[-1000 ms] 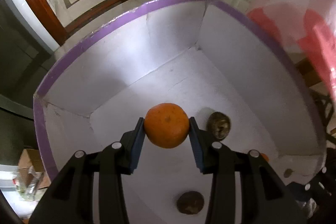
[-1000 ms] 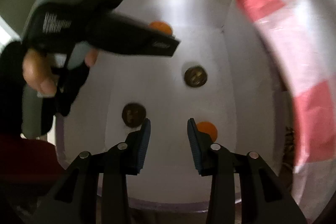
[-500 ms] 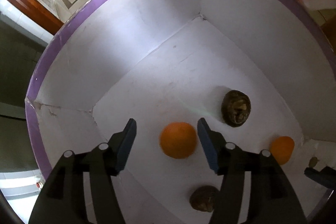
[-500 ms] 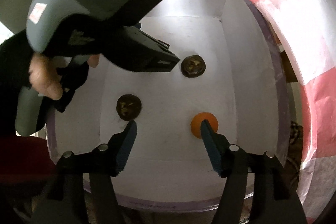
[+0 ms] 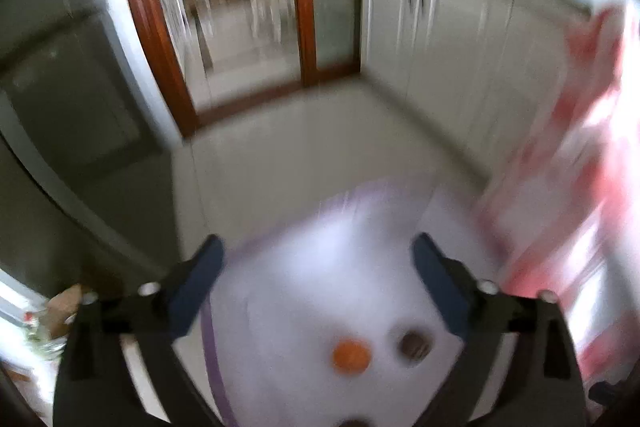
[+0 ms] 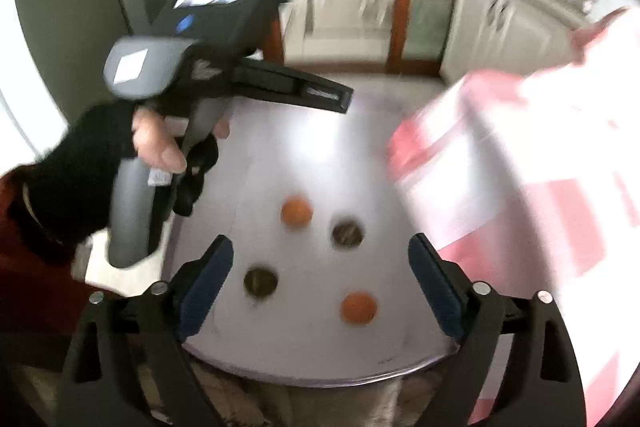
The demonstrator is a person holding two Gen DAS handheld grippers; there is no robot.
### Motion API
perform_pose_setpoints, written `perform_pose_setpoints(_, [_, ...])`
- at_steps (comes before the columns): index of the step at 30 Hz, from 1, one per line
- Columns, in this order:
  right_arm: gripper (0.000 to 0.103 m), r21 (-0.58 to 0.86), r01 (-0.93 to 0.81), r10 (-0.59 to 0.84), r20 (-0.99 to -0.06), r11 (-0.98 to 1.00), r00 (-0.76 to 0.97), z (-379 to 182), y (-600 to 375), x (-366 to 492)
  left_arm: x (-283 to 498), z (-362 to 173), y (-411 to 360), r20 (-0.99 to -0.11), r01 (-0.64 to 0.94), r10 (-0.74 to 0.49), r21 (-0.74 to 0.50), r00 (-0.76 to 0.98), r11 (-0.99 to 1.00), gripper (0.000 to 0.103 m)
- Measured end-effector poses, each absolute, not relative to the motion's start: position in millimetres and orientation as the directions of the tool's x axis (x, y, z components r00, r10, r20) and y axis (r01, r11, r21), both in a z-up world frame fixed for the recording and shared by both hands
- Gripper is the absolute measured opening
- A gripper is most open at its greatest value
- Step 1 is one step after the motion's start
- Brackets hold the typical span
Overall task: Organize fruits
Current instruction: 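Move both open tools back over the fruit pile on the table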
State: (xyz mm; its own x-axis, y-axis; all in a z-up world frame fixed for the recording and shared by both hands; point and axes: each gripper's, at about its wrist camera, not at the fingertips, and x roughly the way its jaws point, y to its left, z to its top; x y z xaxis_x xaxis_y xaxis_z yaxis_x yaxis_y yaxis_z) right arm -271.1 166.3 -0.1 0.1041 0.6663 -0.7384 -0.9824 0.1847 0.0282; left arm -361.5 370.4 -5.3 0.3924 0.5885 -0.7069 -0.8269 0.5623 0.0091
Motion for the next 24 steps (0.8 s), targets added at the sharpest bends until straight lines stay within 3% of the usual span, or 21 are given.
perform_pose_setpoints(3, [0.087,0.057,-0.953,0.739,-0.646,0.297,0.191,31.9,138.4,-242.6,-352.1,38.1,345.3,-0.599,-0.795,0.619,-0.048,0.508,0.605,0.101])
perform_pose_setpoints(8, [0.087,0.155,-0.833,0.763,-0.516,0.531,0.39,68.9,67.0,-177.7,-286.1,88.4,292.3,-0.531,-0.624,0.47,-0.152,0.705,0.766,0.101])
perform_pose_setpoints(11, [0.087,0.22,-0.745,0.732,-0.491,0.629,0.473,73.7,21.7,-141.1,-231.2,103.5,243.6,-0.543,-0.47,0.306,-0.192,0.782,0.861,0.101])
perform_pose_setpoints(17, [0.087,0.381,-0.48,0.613,-0.495,0.79,0.616,56.4,-83.9,-73.8,-109.0,67.1,139.7,-0.622,-0.235,0.083,-0.166,0.779,0.958,0.101])
perform_pose_setpoints(20, [0.087,0.469,-0.337,0.558,-0.491,0.816,0.669,46.8,-140.4,-44.6,-55.8,52.9,95.2,-0.678,-0.18,-0.033,-0.242,0.735,0.953,0.101])
perform_pose_setpoints(24, [0.087,0.553,-0.133,0.457,-0.503,0.822,0.734,27.5,-191.0,-16.2,-5.6,35.5,57.6,-0.688,-0.148,-0.117,-0.313,0.716,0.938,0.101])
